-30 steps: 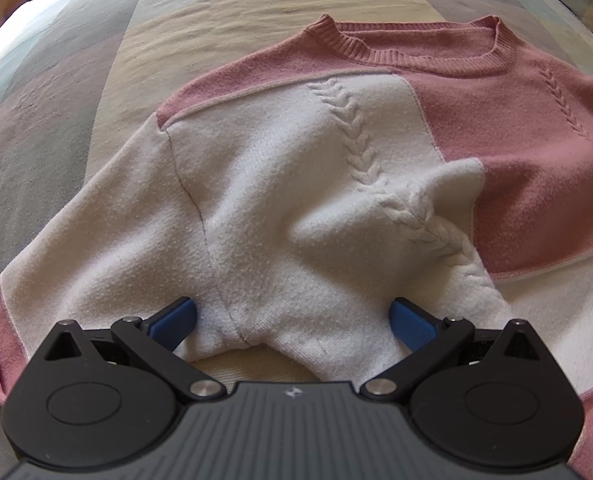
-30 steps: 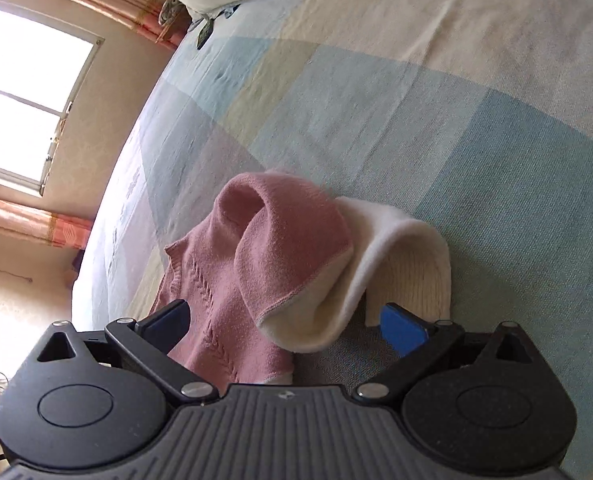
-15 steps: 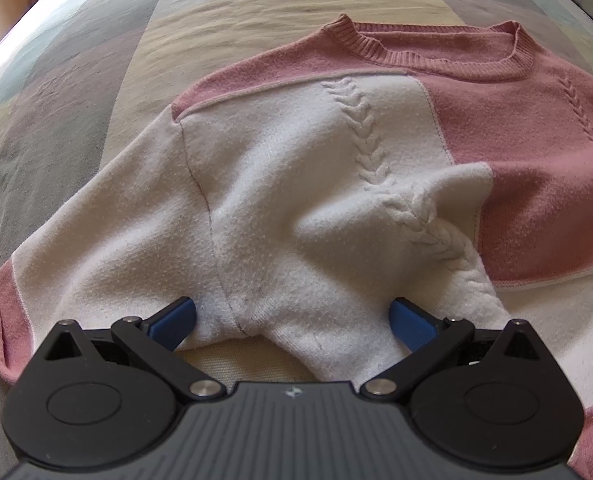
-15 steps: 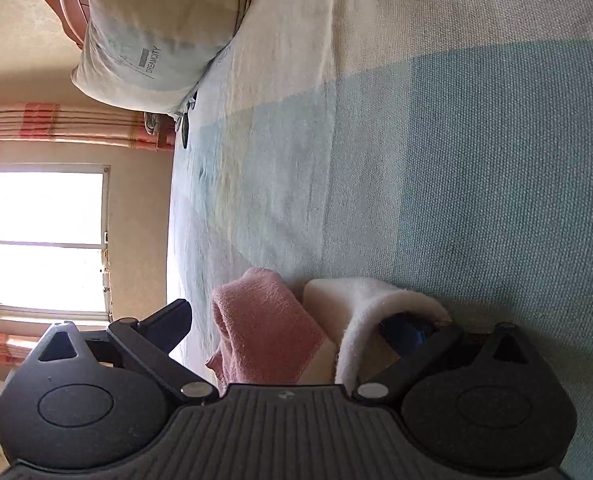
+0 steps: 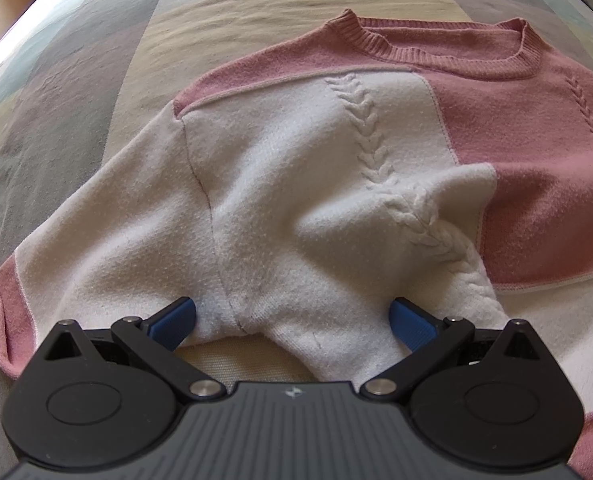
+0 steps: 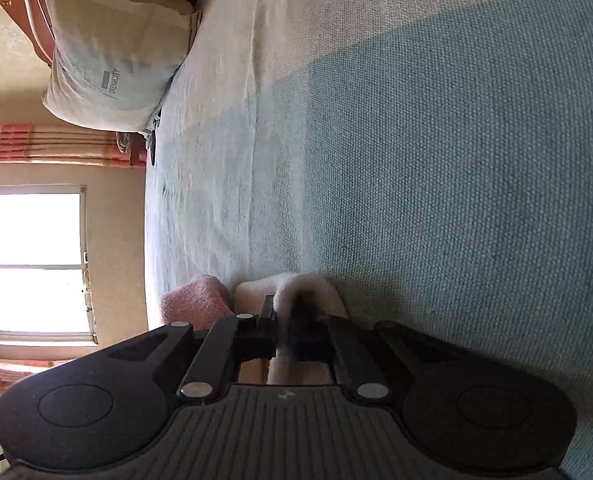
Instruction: Fold clothes
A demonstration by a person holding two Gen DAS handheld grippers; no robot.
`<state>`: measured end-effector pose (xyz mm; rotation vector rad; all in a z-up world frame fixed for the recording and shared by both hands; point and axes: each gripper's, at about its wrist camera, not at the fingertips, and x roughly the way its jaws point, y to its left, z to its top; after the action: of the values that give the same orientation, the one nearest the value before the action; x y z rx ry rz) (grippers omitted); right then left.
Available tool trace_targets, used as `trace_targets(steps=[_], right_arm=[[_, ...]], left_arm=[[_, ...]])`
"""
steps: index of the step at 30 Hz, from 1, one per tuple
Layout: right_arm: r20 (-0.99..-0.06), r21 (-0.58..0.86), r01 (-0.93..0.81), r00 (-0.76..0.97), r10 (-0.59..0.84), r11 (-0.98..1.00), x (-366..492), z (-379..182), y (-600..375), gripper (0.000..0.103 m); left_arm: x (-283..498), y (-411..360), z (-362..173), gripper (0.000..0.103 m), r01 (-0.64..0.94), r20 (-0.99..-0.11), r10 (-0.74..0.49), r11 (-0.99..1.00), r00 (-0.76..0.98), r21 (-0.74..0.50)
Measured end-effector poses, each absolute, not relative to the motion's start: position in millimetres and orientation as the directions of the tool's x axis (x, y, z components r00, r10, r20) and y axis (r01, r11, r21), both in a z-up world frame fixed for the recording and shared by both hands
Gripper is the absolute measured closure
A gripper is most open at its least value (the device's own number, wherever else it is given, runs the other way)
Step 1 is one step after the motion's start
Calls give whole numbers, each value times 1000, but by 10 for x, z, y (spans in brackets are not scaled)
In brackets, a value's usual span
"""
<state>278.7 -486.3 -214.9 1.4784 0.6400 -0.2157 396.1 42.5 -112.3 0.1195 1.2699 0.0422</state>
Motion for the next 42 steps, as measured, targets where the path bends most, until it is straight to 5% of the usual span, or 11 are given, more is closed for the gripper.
trace_targets(steps=[6, 14, 17, 21, 23, 25, 27, 39, 41, 42], right_arm=[[-584, 791, 503, 791, 184, 348, 3011, -1496, -5106, 90], [-518, 679, 453, 853, -60, 578, 3028, -538, -5642, 90], [-557, 619, 543, 813, -170, 567, 2915, -594, -5859, 86], [-632, 638, 618, 761, -147, 459, 2698, -940, -5981, 83], [-649, 653, 625, 753, -111, 427, 2650, -1109, -5942, 75], [-658, 668, 629, 749, -78, 398, 2622, -1252, -5907, 51], [-661, 685, 629, 748, -49, 368, 2646, -1395, -5887, 44], [-682, 657, 646, 729, -60, 389, 3046, -1617, -6226, 47], [-725, 597, 680, 684, -78, 426, 3142, -1583, -6274, 68], [-749, 557, 695, 657, -87, 454, 3195, -1566, -6294, 88]], left_arm=[[3982, 428, -1132, 0, 38, -953, 108, 992, 282, 124], [3959, 402, -1128, 0, 6, -950, 131, 990, 283, 138], [3953, 395, -1122, 0, -2, -950, 137, 990, 282, 143], [3963, 392, -1120, 0, -1, -950, 143, 989, 278, 148], [3966, 388, -1118, 0, 1, -950, 145, 989, 276, 151], [3968, 384, -1116, 0, 3, -950, 146, 988, 275, 153], [3971, 379, -1112, 0, 3, -950, 149, 988, 273, 156], [3985, 352, -1108, 0, -35, -947, 161, 987, 276, 158], [3984, 347, -1106, 0, -41, -947, 163, 987, 278, 158], [3985, 347, -1103, 0, -41, -947, 163, 987, 278, 158]])
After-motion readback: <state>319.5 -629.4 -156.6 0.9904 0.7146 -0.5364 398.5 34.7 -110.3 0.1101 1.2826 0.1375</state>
